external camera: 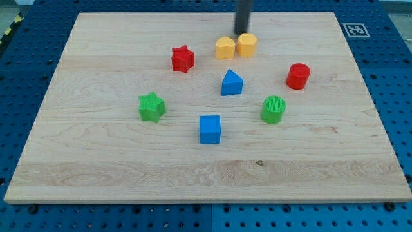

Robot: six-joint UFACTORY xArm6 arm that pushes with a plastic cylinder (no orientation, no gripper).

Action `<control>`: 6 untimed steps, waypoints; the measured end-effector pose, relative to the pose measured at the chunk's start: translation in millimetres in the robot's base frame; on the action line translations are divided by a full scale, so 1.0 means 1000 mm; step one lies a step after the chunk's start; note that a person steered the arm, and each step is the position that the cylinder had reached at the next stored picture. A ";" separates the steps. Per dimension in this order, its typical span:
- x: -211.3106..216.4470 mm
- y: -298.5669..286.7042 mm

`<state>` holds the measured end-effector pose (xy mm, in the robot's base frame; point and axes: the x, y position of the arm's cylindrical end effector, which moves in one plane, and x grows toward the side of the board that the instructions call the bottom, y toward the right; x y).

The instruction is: Separate the yellow hexagon to the yellow heart

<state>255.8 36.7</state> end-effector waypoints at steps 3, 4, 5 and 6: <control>0.065 -0.059; 0.065 -0.025; 0.065 0.018; 0.061 0.063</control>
